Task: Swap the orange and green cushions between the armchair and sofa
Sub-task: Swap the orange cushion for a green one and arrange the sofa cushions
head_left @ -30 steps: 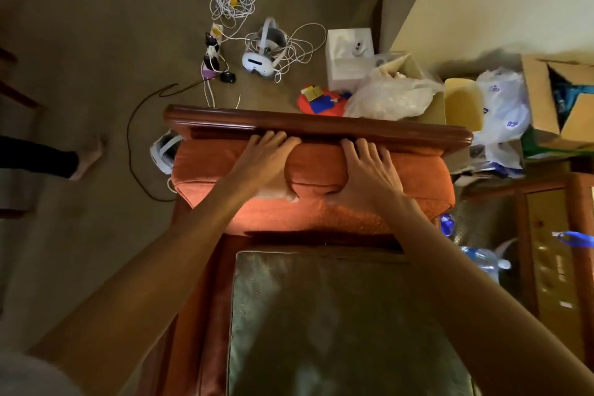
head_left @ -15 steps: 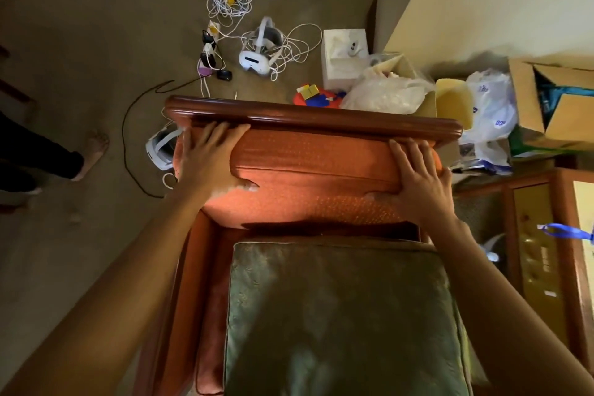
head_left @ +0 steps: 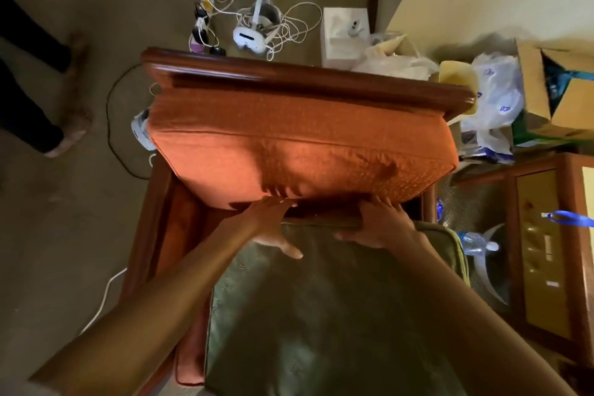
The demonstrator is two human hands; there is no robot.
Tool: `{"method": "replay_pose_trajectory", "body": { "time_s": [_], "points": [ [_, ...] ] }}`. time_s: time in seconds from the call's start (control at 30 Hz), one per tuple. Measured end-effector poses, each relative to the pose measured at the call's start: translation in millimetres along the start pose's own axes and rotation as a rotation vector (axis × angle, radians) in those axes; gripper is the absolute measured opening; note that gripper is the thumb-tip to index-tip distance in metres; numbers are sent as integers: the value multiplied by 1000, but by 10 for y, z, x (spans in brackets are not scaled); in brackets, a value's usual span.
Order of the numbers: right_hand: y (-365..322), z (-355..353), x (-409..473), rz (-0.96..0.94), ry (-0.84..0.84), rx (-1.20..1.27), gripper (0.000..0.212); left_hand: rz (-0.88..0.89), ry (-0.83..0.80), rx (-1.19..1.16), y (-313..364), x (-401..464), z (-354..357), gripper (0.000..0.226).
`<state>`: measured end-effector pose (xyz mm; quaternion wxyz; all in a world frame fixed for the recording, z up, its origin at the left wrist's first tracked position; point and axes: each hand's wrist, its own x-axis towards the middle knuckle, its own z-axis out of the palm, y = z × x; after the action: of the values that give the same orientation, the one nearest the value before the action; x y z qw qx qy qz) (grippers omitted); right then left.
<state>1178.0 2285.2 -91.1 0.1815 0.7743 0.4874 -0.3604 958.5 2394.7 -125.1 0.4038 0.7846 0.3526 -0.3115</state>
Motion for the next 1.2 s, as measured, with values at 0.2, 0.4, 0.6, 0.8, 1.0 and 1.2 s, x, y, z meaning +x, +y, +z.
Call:
{"method": "replay_pose_trajectory", "body": {
  "time_s": [0.2,0.4,0.6,0.8,1.0,1.2],
  "points": [
    [63,-20,186,183,-518,32,121,-174,-288,-6,-5,496,327,139],
    [418,439,-297,120,-479,213,118,-192,-487,283,420,424,255,154],
    [663,688,-1206,111,-252,406,104,-11,-354,602,1057,-86,360,109],
    [642,1064,-2276,132,-14,463,91,206,-220,489,1225,-806,652,83],
    [529,1448,-3502,186,198,550,85,442,-105,669,1678,-1832,825,81],
    [726,1837,-4992,320,430,567,79,766,-63,887,2608,-2622,1311,83]
  ]
}}
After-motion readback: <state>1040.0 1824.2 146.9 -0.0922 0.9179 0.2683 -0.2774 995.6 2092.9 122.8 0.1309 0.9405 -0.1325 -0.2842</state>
